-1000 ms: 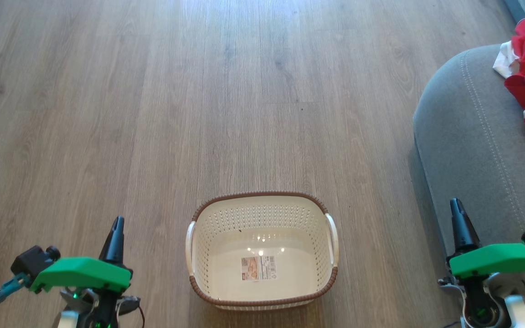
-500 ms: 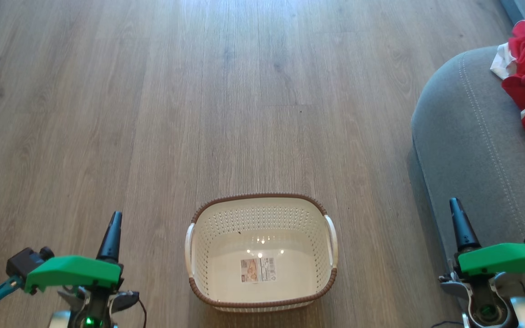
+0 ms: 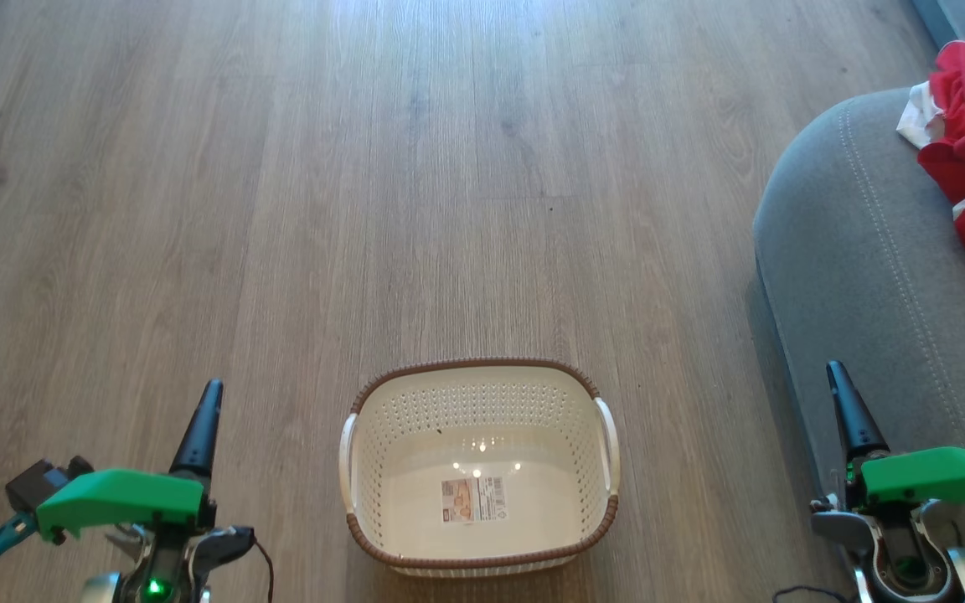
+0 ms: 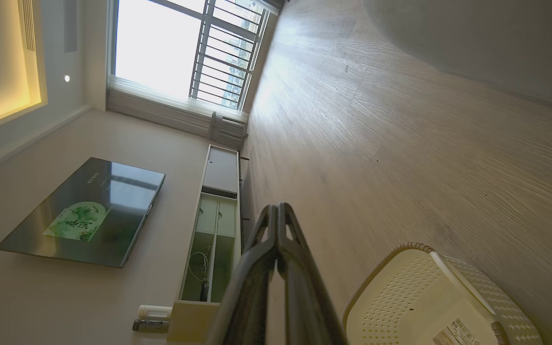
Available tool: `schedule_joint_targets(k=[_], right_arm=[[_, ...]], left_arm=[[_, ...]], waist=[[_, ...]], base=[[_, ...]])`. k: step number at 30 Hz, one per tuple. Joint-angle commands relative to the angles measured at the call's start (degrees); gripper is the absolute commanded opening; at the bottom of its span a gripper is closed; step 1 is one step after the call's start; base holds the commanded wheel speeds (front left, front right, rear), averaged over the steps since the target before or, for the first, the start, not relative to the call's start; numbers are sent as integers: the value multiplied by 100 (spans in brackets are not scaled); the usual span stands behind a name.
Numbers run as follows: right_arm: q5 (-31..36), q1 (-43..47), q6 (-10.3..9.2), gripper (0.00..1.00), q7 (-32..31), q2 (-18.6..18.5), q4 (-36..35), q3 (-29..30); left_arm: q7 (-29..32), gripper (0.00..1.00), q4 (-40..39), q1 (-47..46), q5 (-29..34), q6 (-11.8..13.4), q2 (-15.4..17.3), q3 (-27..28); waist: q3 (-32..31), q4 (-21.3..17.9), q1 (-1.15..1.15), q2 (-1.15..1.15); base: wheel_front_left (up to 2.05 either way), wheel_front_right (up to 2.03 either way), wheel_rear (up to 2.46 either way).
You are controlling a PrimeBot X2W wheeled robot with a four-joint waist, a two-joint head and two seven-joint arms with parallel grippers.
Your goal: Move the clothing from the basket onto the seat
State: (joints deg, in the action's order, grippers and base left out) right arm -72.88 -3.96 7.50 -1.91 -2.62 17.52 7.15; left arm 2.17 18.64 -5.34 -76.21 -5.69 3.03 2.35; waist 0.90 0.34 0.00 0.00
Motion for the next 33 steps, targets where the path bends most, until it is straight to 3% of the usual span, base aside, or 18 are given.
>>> schedule_joint_targets(k=[1, 24, 33], right_arm=[[-238, -211, -1, 0, -74, -26, -247, -78], [-1927, -223, -1, 0, -459, -26, -349, -61], [-1928, -223, -1, 0, -459, -26, -349, -61]], left_arm=[[56, 0, -235, -112, -196, -54, 26, 217], [433, 0, -457, -86, -1594, -180, -15, 419], [433, 0, -457, -86, -1595, -180, -15, 419]], waist=[[-5, -2, 0, 0], [-73, -34, 0, 0], [-73, -34, 0, 0]], base=[[0, 0, 0], [0, 0, 0], [0, 0, 0]])
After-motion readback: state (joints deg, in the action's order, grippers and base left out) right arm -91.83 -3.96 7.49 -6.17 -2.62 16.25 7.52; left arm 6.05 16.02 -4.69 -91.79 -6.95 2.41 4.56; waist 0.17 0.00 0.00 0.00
